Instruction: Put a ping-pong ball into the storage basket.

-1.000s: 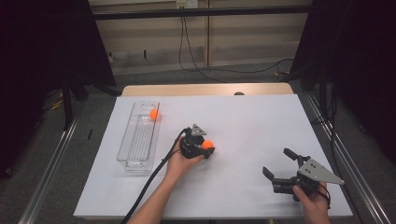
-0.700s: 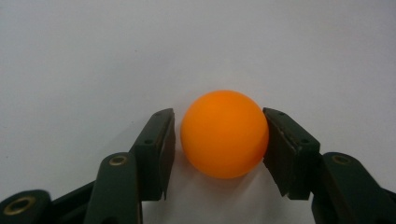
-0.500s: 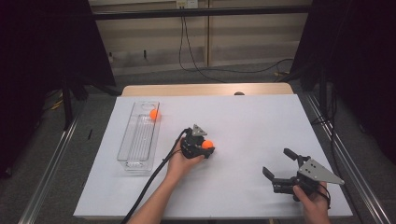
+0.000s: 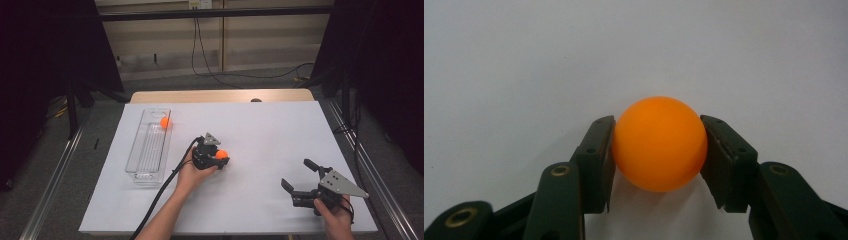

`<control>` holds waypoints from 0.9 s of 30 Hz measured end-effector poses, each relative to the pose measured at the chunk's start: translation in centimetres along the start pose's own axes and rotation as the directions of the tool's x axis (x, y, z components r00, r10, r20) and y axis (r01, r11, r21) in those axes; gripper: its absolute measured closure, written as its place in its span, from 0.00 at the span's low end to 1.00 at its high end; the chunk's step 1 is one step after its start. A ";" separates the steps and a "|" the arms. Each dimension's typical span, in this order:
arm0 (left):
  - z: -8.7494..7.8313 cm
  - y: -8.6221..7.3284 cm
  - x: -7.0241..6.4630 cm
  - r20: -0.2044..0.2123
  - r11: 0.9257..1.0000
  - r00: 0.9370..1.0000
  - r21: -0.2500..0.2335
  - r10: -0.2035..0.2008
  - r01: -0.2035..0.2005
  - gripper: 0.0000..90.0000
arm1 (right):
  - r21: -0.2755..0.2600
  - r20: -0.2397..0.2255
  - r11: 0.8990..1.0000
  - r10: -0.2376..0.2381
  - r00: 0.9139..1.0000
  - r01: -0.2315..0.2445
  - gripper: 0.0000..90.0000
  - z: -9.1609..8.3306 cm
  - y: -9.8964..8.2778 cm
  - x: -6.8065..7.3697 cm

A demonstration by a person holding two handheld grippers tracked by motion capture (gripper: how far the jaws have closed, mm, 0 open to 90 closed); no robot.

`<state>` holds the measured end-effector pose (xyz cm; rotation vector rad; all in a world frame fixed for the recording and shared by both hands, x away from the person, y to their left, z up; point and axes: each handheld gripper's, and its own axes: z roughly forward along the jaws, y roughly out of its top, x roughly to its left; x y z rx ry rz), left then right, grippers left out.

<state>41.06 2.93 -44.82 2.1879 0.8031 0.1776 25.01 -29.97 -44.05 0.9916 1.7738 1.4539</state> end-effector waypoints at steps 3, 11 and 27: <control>-0.3 0.1 0.1 0.001 1.000 1.000 -0.002 -0.001 0.001 0.56 | 0.000 0.000 1.000 0.003 1.000 -0.003 0.01 0.0 0.0 0.0; -1.1 0.3 0.2 0.014 1.000 1.000 -0.010 -0.017 0.017 0.57 | 0.000 0.000 1.000 0.000 1.000 0.000 0.01 0.0 0.0 0.0; -2.7 0.7 0.6 0.020 0.999 0.999 -0.008 -0.040 0.040 0.57 | 0.000 0.000 1.000 0.000 1.000 0.000 0.01 0.0 0.0 0.1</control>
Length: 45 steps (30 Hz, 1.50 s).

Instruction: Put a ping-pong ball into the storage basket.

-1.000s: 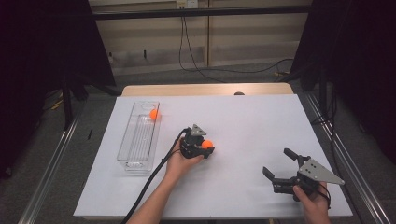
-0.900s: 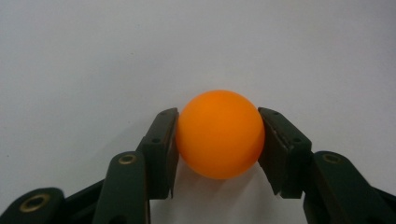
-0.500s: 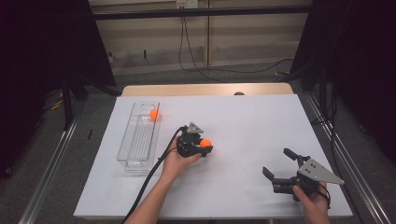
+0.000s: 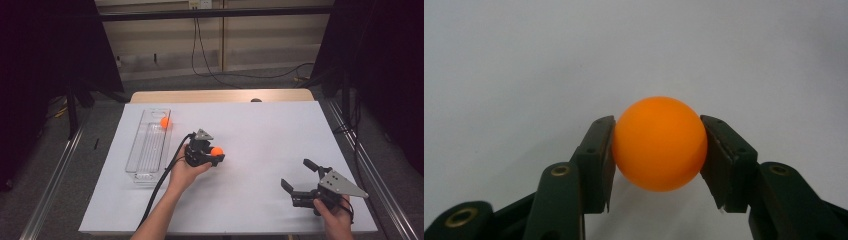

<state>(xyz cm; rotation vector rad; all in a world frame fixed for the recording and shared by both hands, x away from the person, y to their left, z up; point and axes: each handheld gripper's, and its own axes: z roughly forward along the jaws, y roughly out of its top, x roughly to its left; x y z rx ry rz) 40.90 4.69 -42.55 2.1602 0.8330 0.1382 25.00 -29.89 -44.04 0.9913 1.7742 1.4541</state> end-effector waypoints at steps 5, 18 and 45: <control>-0.4 0.1 0.0 0.001 1.000 1.000 -0.001 0.003 -0.003 0.57 | 0.000 -0.001 1.000 0.000 1.000 0.000 0.01 0.0 0.0 0.0; -1.6 0.3 0.3 -0.005 1.000 1.000 -0.014 -0.013 0.013 0.57 | -0.003 -0.004 1.000 -0.002 1.000 0.002 0.01 0.0 0.0 0.1; -3.3 0.4 1.2 -0.016 0.999 0.999 -0.027 -0.042 0.042 0.57 | -0.002 -0.006 1.000 -0.007 1.000 0.007 0.01 0.0 0.1 0.1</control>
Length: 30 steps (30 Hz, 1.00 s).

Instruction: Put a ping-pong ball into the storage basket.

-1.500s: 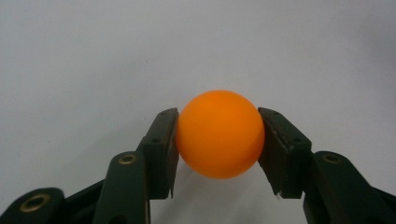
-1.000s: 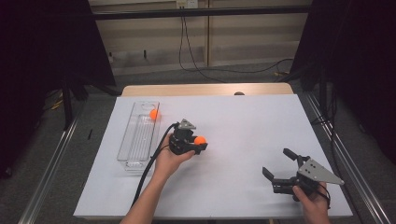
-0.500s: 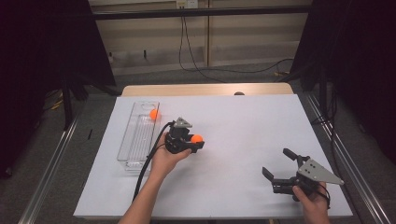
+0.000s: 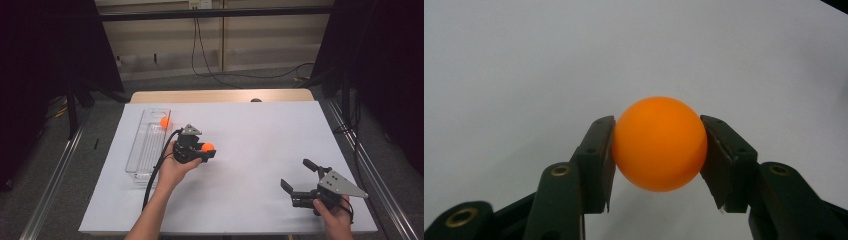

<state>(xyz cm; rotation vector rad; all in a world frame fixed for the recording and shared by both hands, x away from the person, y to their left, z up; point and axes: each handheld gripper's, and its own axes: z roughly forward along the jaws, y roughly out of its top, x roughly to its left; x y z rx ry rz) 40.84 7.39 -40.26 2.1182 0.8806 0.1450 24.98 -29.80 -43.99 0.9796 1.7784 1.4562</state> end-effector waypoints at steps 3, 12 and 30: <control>-0.1 0.0 0.1 -0.001 1.000 1.000 0.006 0.004 -0.004 0.57 | 0.002 0.000 1.000 0.000 1.000 0.000 0.01 0.0 0.0 0.0; -0.3 0.0 0.1 -0.003 1.000 1.000 0.005 -0.002 0.002 0.57 | 0.001 0.000 1.000 0.000 1.000 0.000 0.01 0.0 0.0 0.0; -1.1 0.1 0.7 0.000 1.000 1.000 0.001 -0.017 0.017 0.57 | 0.001 -0.001 1.000 0.001 1.000 -0.001 0.01 0.0 0.0 0.1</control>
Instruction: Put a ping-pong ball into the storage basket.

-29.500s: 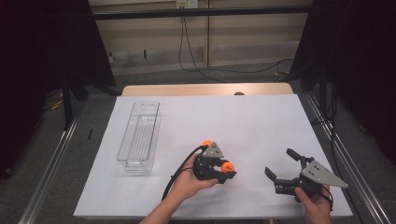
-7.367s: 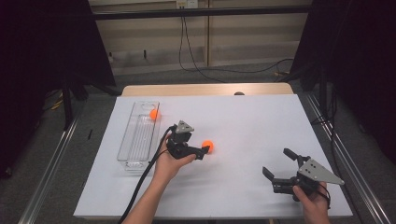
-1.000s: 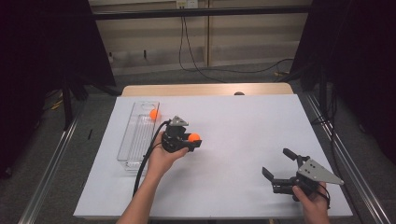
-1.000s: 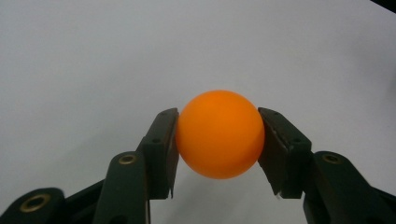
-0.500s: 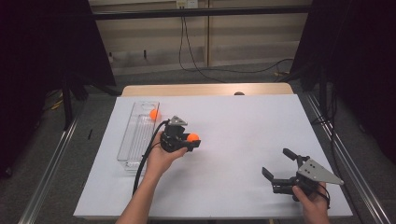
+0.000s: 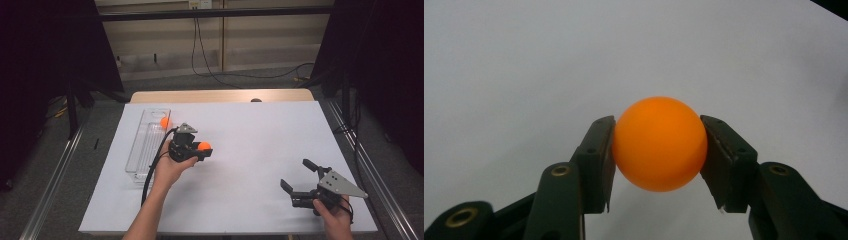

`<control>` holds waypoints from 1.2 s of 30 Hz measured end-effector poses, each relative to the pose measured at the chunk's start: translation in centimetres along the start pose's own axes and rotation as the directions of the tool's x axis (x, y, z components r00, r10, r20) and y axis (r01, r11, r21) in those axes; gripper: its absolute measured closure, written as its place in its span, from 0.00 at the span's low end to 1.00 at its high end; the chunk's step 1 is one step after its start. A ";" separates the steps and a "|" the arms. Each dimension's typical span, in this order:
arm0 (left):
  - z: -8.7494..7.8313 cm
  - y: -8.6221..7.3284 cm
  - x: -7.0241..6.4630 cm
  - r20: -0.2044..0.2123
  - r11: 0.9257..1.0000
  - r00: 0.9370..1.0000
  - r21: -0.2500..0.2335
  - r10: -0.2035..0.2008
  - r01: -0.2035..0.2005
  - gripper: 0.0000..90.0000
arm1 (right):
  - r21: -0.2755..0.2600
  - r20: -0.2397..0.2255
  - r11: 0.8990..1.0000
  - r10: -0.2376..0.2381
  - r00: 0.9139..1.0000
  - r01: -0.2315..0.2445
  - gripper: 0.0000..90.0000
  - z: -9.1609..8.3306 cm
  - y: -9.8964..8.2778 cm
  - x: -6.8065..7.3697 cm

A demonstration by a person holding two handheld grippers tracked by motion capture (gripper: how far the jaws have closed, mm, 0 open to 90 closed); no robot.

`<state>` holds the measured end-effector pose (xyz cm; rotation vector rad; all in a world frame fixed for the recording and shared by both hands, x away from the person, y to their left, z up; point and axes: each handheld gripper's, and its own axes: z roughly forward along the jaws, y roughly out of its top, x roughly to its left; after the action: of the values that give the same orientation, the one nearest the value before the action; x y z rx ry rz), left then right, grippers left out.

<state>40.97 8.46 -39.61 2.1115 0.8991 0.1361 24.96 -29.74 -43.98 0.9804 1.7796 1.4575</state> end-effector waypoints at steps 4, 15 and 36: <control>-0.2 0.0 0.1 -0.003 1.000 1.000 -0.004 -0.007 0.007 0.57 | 0.001 0.000 1.000 0.000 1.000 0.000 0.01 0.0 0.0 0.0; -0.4 0.1 0.2 -0.003 1.000 1.000 0.001 -0.010 0.010 0.57 | 0.001 0.000 1.000 0.001 1.000 -0.001 0.01 0.0 0.0 0.0; -1.2 0.2 0.6 -0.008 1.000 1.000 -0.005 -0.019 0.019 0.57 | 0.001 0.000 1.000 0.000 1.000 0.000 0.01 0.0 0.0 0.0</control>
<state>41.08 9.56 -38.82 2.0989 0.9226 0.1366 24.96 -29.74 -43.98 0.9810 1.7806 1.4563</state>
